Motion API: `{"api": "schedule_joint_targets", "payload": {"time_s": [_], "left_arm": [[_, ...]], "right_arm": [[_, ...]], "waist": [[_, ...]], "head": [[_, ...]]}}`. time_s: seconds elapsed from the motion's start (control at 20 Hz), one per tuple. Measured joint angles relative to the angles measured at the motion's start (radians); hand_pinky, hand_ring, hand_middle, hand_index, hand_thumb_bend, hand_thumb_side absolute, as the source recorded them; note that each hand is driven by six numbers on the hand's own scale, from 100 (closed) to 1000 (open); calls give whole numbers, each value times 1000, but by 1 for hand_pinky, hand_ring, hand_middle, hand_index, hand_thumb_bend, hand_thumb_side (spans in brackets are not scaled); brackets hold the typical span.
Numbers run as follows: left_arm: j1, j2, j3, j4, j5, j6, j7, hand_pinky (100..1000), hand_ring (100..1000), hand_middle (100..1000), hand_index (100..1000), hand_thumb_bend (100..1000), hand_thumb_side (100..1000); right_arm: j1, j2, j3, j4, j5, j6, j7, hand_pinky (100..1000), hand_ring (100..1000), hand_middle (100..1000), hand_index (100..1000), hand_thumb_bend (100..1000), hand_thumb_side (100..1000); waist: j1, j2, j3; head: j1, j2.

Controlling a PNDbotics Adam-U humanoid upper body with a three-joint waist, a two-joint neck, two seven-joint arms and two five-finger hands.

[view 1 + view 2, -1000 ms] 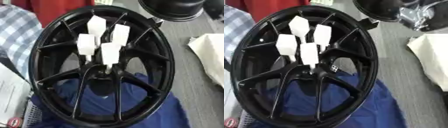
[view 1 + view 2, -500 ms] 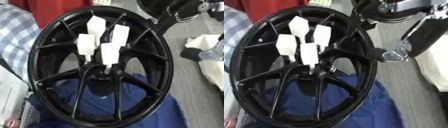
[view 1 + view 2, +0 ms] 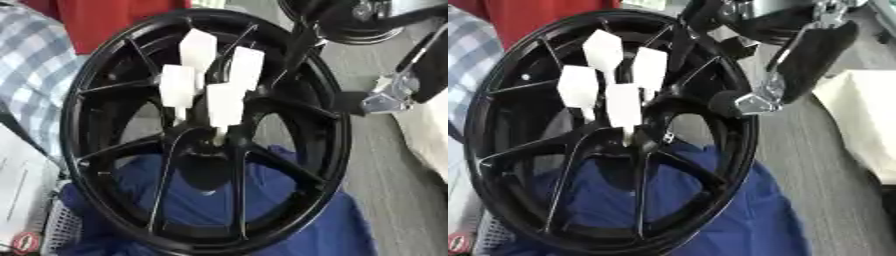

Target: Pull the pin out of the wheel hub.

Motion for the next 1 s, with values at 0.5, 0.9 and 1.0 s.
{"api": "schedule_joint_targets", "payload": {"time_s": [0.5,0.9,1.0], "left_arm": [[-6,0,0,0,0,2,-3,809,768,712,786,631,455],[-10,0,-1,0,0,3,-6,810,768,712,786,626,454],[-12,0,-1,0,0,3,-8,810,768,713,786,624,451]], "right_arm": [[-52,65,48,99,53,10,-57,856,815,760,832,320,465],[-67,97,74,172,131,24,-108,857,826,772,877,387,524],[-67,99,81,180,155,48,-127,856,826,771,881,394,535]], "waist": [[-14,10,16],[-23,28,25],[-24,31,26]], "head": [[0,-8],[-3,-11],[-4,-13]]}}
